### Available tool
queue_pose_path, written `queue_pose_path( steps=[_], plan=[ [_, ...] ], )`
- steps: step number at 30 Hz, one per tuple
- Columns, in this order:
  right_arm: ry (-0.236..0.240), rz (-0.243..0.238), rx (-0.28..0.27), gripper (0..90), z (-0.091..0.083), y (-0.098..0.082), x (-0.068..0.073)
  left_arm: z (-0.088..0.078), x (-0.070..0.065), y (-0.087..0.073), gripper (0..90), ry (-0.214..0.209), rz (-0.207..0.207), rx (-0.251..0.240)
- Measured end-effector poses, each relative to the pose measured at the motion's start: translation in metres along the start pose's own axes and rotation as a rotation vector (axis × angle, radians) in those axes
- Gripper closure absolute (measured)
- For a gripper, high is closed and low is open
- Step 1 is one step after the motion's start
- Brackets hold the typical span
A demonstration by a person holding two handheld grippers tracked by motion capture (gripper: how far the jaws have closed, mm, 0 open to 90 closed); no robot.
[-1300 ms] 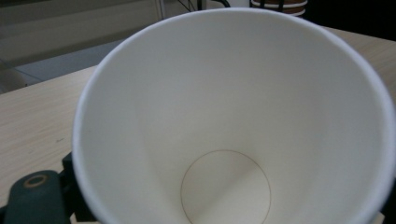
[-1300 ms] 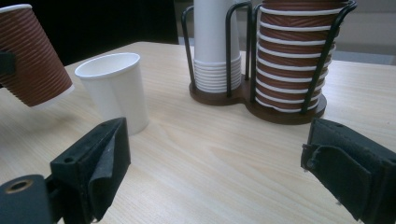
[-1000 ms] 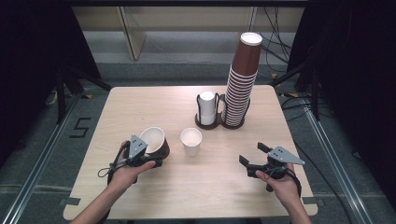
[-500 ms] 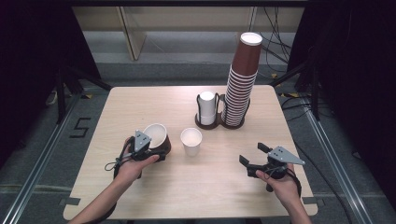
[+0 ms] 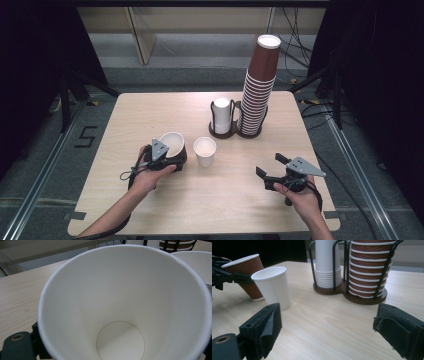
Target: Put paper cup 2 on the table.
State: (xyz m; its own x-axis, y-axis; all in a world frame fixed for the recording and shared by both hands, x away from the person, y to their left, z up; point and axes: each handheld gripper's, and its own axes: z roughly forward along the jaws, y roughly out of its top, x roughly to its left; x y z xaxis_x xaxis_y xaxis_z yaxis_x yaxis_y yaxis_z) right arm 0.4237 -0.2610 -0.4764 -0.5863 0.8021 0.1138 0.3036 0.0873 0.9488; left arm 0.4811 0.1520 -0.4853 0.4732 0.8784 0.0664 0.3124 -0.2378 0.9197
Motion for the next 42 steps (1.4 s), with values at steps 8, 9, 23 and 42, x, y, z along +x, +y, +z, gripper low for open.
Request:
queue_pose_path(
  steps=[8,9,23,42],
  plan=[
    [0.015,0.004,-0.017,8.0,0.002,-0.001,0.0,0.005,-0.004,0.002,11.8,-0.015,0.027,-0.007],
    [0.015,0.003,-0.016,8.0,0.002,-0.001,0.0,0.004,-0.005,0.002,11.7,-0.006,0.016,0.002],
    [0.008,0.01,-0.006,8.0,0.002,-0.002,0.002,0.009,-0.007,0.002,10.5,-0.028,0.043,0.002],
    [0.014,-0.014,-0.008,8.1,0.004,-0.003,0.001,0.0,-0.006,0.002,0.0,-0.04,0.047,0.004]
  ],
)
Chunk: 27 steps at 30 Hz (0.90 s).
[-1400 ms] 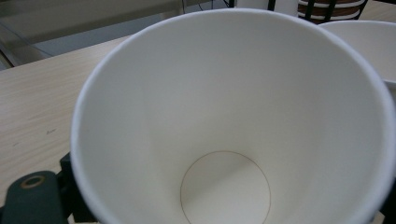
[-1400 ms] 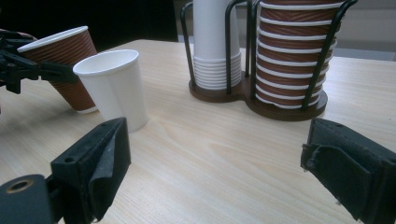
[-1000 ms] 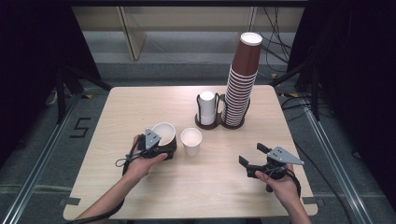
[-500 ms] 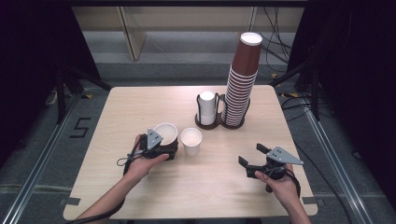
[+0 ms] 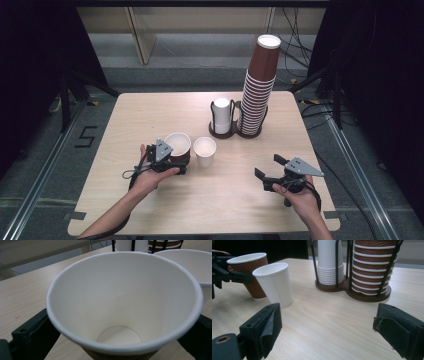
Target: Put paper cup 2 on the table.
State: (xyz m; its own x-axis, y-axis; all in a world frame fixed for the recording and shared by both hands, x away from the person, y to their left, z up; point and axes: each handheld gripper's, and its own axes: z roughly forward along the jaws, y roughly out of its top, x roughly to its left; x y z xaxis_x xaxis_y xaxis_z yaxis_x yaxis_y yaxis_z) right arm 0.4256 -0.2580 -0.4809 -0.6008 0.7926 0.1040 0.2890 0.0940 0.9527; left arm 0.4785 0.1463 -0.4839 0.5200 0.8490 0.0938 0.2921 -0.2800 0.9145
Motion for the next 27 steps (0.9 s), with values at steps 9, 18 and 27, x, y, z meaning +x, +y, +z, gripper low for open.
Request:
queue_pose_path(
  steps=[9,18,27],
  plan=[
    [0.011,0.022,0.005,8.1,0.0,0.001,0.002,-0.01,0.001,-0.002,0.0,-0.011,0.01,-0.003],
    [0.002,0.01,0.005,8.1,0.001,0.0,0.001,-0.023,-0.001,-0.008,0.0,-0.018,0.008,0.003],
    [0.001,0.019,0.015,8.1,0.001,-0.001,0.001,-0.04,-0.002,-0.015,0.0,-0.032,0.025,0.023]
  ],
)
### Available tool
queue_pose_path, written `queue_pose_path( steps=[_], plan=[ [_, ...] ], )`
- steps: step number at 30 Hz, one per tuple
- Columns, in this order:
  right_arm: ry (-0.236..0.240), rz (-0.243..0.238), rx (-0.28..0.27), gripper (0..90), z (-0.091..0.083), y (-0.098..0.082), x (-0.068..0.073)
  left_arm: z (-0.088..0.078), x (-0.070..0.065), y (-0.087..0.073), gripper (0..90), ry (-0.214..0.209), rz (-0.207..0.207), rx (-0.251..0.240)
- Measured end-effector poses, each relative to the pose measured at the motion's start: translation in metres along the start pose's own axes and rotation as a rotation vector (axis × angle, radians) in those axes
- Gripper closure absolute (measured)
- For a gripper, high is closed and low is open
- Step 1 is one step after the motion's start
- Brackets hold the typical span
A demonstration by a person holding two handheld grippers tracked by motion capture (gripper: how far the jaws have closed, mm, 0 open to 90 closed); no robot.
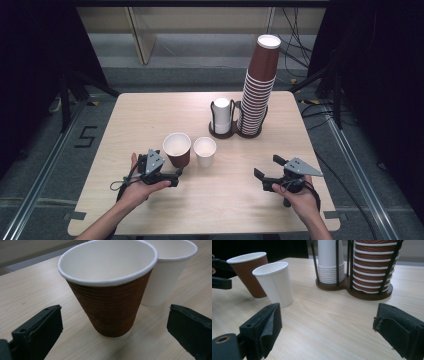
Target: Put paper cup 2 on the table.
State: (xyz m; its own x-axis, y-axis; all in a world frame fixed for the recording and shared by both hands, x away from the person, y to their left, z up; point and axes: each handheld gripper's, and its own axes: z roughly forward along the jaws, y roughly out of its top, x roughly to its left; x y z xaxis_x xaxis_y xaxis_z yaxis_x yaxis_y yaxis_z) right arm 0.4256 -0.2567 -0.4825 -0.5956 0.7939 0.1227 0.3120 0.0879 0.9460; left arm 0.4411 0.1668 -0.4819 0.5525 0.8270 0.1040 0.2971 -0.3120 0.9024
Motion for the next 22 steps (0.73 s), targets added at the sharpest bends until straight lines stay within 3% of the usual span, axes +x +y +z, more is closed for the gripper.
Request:
queue_pose_path(
  steps=[2,9,10,12,13,14,15,20,22],
  plan=[
    [-0.005,-0.016,-0.001,8.1,0.0,0.0,-0.001,-0.004,0.001,-0.002,0.0,0.005,-0.008,0.0],
    [0.017,0.019,0.004,8.1,0.001,0.0,0.001,-0.017,0.0,-0.009,0.0,0.013,-0.023,0.034],
    [0.019,0.02,0.005,8.1,0.001,-0.001,0.001,-0.018,0.001,-0.011,0.0,0.003,-0.005,0.025],
    [0.012,0.018,0.006,8.1,0.001,-0.001,0.0,-0.021,-0.002,-0.015,0.0,0.014,-0.024,0.03],
    [-0.003,0.022,0.027,8.1,0.0,-0.001,0.001,-0.022,-0.004,-0.017,0.0,0.012,-0.025,0.026],
    [-0.004,0.012,0.013,8.1,0.0,-0.002,0.0,-0.022,-0.005,-0.018,0.0,0.007,-0.018,0.014],
    [-0.012,-0.047,-0.01,8.1,0.001,-0.001,-0.005,-0.022,-0.005,-0.017,0.0,0.003,-0.008,0.0],
    [-0.016,-0.033,-0.016,8.1,0.001,-0.001,-0.005,-0.026,-0.011,-0.016,0.0,0.004,0.015,-0.047],
    [-0.006,-0.013,-0.012,8.2,0.002,-0.003,-0.005,-0.026,-0.013,-0.018,0.0,0.006,0.023,-0.036]
  ],
)
